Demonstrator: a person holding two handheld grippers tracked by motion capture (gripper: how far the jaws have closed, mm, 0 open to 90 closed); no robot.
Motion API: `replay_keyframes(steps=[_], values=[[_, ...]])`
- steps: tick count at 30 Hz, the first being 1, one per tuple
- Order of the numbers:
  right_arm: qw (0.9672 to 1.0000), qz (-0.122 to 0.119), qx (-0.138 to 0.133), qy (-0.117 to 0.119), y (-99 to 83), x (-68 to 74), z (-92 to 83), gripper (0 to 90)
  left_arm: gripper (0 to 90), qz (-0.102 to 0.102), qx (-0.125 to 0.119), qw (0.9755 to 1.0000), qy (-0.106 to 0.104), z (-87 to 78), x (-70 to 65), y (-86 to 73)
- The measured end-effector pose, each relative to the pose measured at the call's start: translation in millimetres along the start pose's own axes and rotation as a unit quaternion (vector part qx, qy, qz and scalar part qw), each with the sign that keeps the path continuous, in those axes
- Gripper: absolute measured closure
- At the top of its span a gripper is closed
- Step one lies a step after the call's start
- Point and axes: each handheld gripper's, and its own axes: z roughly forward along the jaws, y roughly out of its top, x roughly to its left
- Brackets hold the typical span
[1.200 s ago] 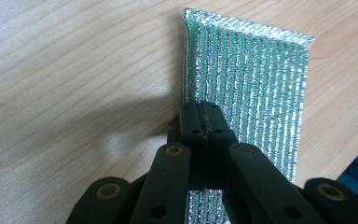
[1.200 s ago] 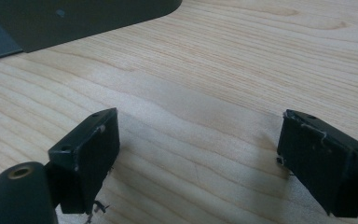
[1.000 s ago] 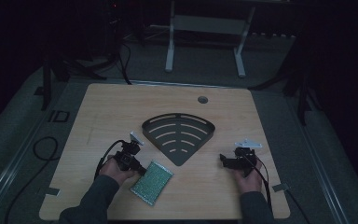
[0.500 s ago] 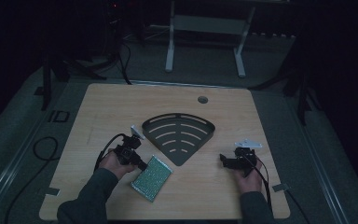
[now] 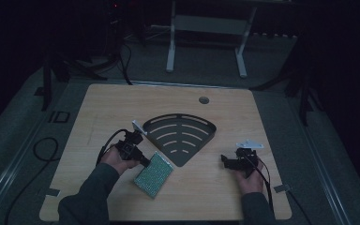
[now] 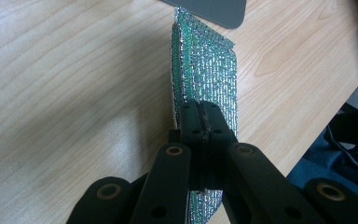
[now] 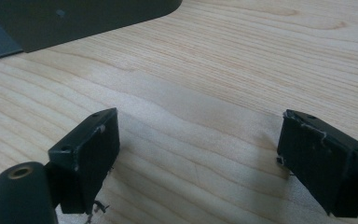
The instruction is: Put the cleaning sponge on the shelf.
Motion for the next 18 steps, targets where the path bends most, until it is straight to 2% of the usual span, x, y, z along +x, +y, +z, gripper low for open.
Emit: replay_keyframes(steps=[18], values=[[1.0,-0.001,0.0,0.0,0.0,-0.1,0.0,12.3,90.0,0.021,-0.003,0.9998,-0.005,-5.3,-11.2,24.1]])
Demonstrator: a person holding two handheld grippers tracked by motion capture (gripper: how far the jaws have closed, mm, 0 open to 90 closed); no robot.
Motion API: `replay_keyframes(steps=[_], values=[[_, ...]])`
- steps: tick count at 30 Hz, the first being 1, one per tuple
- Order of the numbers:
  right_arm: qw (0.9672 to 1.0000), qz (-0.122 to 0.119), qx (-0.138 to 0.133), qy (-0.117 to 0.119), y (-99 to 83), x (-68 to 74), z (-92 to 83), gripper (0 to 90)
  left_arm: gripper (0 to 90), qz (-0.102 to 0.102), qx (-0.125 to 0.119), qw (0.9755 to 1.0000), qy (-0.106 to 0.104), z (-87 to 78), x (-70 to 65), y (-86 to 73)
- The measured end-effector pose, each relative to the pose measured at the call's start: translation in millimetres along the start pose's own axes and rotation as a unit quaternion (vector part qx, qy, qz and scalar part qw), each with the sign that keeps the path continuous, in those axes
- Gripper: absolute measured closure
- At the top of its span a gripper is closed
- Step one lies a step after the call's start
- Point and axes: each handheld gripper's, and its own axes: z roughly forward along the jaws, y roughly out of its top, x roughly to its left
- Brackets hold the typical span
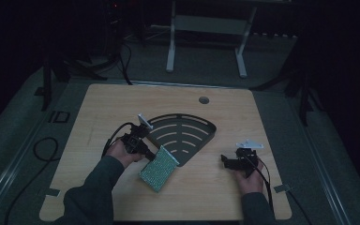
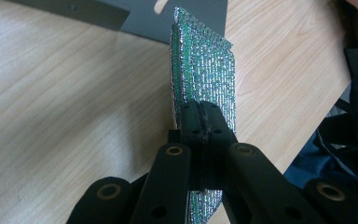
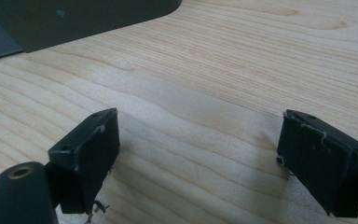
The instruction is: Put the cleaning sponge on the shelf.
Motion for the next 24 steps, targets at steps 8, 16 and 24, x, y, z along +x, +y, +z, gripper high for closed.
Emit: replay_keyframes(steps=[8,16,24], values=[[1.0,0.0,0.0,0.0,0.0,-0.1,0.0,12.3,90.0,0.004,-0.003,1.0,0.0,-0.2,-1.9,8.7],[1.0,0.0,0.0,0.0,0.0,-0.1,0.0,12.3,90.0,0.005,-0.008,1.0,0.0,-3.5,-1.7,20.2],[1.0,-0.001,0.0,0.0,0.0,-0.1,0.0,12.3,90.0,0.007,-0.011,0.9999,0.003,-2.4,-3.5,29.0]])
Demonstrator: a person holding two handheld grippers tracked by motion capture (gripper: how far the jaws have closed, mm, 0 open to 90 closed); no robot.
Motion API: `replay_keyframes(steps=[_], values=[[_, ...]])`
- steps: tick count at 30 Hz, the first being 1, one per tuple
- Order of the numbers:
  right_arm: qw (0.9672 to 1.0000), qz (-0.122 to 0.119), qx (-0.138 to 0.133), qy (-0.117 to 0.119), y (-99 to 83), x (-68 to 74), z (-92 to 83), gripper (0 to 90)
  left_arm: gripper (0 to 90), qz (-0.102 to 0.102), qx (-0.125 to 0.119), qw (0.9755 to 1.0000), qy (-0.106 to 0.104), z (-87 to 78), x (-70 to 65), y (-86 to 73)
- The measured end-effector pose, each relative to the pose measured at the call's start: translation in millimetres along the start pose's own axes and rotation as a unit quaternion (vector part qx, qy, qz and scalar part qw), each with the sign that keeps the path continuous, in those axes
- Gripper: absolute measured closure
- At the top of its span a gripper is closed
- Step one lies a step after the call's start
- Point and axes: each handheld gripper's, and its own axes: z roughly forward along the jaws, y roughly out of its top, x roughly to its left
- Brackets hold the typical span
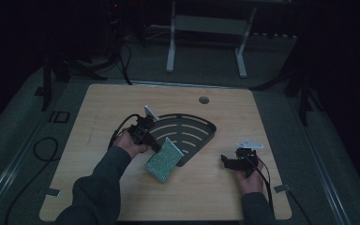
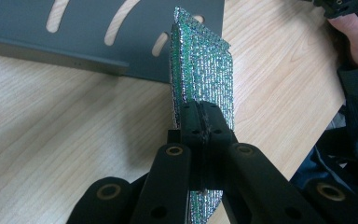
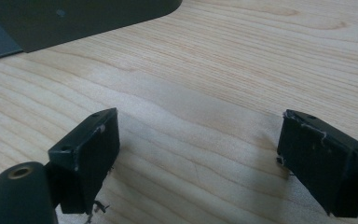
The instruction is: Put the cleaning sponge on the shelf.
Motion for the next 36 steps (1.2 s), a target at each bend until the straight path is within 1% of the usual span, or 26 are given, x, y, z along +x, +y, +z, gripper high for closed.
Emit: replay_keyframes(steps=[6,10,18,20,24,32,36], values=[[1.0,0.0,0.0,0.0,0.0,0.0,0.0,12.3,90.0,-0.001,-0.001,1.0,0.001,2.3,0.2,3.9],[1.0,-0.001,0.0,0.0,0.0,-0.1,0.0,12.3,90.0,-0.001,-0.005,1.0,0.008,3.1,-1.3,8.3],[1.0,-0.001,0.0,0.0,0.0,-0.1,0.0,12.3,90.0,0.001,-0.004,0.9999,0.011,7.2,-4.4,17.4],[1.0,0.0,0.0,0.0,0.0,-0.1,0.0,12.3,90.0,0.001,-0.004,0.9999,0.011,7.2,-4.4,17.4],[1.0,0.0,0.0,0.0,0.0,-0.1,0.0,12.3,90.0,0.003,-0.005,0.9998,0.019,9.3,-7.0,22.6],[1.0,0.0,0.0,0.0,0.0,-0.1,0.0,12.3,90.0,0.006,-0.008,0.9996,0.025,7.3,-11.6,31.3],[1.0,0.0,0.0,0.0,0.0,0.0,0.0,12.3,90.0,0.005,-0.009,0.9994,0.032,7.4,-12.7,34.7]])
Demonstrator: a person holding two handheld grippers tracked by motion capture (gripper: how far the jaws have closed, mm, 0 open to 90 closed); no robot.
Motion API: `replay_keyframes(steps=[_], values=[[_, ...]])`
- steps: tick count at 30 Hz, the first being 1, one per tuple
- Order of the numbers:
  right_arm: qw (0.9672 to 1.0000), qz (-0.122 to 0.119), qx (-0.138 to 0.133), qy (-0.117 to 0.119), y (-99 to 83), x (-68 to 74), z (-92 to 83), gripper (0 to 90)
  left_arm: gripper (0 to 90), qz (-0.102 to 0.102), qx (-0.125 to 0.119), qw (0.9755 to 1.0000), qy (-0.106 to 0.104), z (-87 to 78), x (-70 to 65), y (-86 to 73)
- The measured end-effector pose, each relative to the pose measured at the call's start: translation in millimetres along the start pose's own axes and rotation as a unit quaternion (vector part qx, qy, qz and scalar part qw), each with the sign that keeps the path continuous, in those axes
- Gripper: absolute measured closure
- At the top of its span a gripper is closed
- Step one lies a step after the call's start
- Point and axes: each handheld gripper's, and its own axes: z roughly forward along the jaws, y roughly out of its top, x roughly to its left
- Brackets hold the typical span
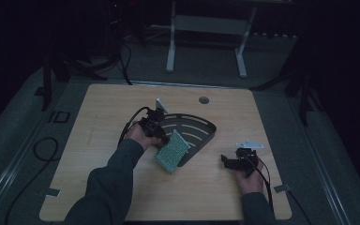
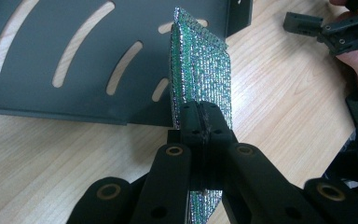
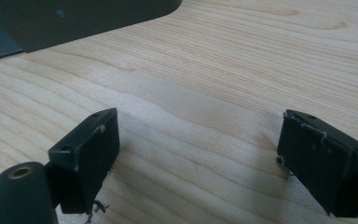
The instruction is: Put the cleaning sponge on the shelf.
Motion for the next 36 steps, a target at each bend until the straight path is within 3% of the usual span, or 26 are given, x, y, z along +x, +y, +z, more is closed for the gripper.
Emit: replay_keyframes(steps=[36], values=[[1.0,0.0,0.0,0.0,0.0,-0.1,0.0,12.3,90.0,0.009,-0.007,0.9999,0.003,8.4,-9.3,28.2]])
